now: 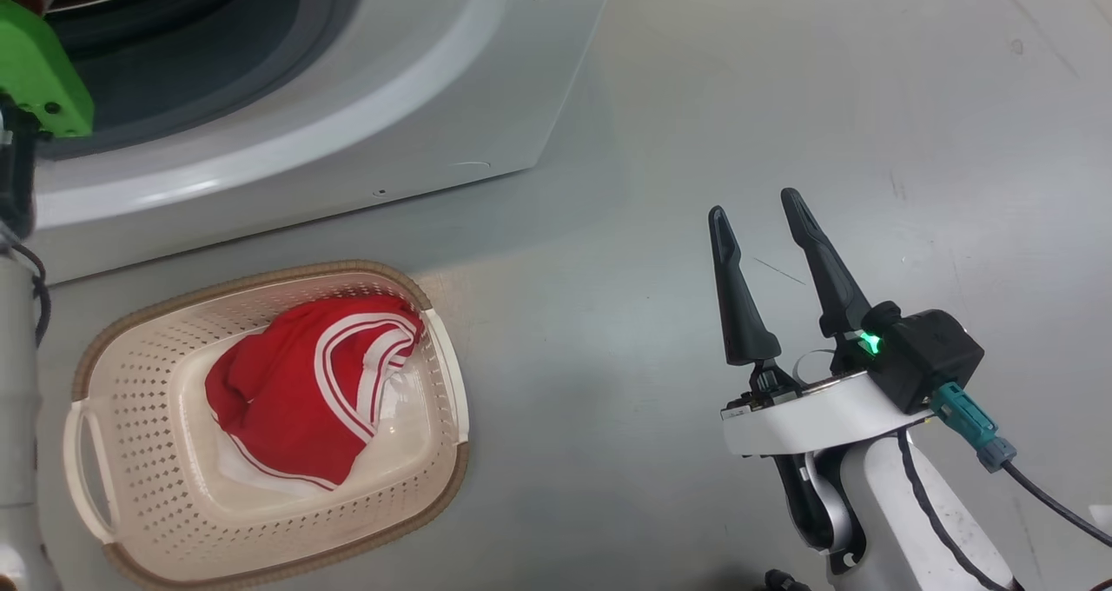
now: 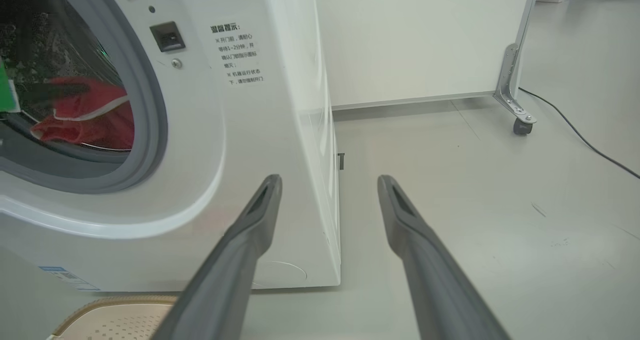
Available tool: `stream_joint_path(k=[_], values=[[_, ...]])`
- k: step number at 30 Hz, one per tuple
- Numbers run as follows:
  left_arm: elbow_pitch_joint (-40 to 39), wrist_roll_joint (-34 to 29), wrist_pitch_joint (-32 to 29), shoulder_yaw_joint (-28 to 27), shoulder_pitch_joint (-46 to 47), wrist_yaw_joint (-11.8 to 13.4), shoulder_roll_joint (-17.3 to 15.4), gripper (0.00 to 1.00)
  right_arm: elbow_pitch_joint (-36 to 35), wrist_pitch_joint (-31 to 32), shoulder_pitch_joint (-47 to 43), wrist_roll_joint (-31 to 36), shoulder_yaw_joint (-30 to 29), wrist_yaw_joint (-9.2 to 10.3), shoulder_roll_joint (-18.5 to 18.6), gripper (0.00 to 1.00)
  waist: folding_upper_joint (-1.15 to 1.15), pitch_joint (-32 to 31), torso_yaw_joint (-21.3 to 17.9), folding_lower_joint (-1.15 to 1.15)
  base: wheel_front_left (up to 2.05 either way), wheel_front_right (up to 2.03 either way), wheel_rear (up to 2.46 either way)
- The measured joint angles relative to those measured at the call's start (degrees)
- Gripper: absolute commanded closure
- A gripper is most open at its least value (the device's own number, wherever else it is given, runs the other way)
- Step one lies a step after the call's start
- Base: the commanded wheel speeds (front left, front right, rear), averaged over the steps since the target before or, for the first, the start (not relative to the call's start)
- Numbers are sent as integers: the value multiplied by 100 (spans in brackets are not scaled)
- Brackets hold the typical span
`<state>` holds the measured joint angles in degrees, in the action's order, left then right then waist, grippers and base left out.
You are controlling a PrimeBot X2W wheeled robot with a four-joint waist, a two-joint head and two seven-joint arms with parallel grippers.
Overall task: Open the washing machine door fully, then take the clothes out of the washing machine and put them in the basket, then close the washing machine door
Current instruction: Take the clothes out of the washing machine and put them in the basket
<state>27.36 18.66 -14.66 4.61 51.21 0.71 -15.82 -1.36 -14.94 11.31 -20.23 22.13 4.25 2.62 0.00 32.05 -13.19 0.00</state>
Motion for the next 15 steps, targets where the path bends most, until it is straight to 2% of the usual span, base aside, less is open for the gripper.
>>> stream_joint_path(k=[9,15], values=[[-352,77,818,37,-495,-3,396,100,67,-1,-30,242,-101,-7,5,0,0,-218,260,0,0,0,0],[-557,77,1233,63,-854,-2,538,100,116,0,-141,324,-142,-9,10,0,0,-364,420,0,0,0,0]])
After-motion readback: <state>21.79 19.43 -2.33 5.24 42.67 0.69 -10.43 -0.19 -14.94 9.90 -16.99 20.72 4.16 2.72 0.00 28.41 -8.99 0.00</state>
